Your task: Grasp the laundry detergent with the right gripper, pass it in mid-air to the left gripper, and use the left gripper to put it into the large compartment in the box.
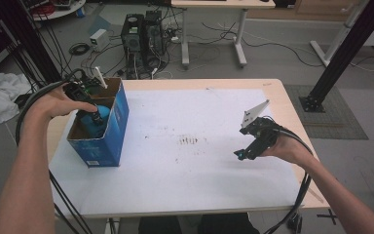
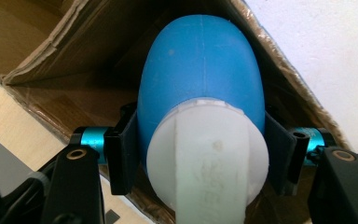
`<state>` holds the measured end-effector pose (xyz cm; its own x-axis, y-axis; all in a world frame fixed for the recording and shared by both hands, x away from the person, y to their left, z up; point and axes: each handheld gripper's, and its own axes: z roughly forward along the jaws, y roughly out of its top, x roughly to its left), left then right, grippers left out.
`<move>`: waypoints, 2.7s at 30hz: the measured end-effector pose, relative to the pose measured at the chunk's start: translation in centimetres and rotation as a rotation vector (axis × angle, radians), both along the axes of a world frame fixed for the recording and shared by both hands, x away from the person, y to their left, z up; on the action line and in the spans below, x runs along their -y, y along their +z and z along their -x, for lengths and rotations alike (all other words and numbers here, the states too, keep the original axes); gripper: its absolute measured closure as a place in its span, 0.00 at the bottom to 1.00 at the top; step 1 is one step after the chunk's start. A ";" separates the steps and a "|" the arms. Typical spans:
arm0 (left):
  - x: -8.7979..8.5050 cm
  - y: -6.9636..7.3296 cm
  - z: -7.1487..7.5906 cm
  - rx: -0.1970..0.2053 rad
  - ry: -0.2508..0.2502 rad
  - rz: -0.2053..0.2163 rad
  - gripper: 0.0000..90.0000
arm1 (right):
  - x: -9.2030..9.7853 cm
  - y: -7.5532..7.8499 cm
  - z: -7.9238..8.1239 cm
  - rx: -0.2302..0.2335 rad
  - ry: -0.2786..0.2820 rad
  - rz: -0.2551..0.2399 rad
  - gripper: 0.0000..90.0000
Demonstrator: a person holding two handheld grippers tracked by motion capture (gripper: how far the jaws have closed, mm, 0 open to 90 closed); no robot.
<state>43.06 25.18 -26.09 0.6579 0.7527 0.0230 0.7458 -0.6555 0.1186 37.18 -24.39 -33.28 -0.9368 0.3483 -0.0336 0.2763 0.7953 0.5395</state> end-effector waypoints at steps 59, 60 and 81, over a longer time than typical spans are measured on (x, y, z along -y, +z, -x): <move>0.9 1.3 0.6 0.018 -0.032 -0.034 0.34 | 0.2 -0.3 0.2 -0.007 -0.015 -0.009 0.14; 1.0 1.4 0.6 0.024 -0.030 -0.033 0.34 | 0.2 -0.3 0.2 -0.007 -0.016 -0.008 0.14; 5.8 8.3 0.9 0.124 -0.106 -0.030 0.34 | 0.4 0.1 0.2 -0.002 -0.025 -0.005 0.14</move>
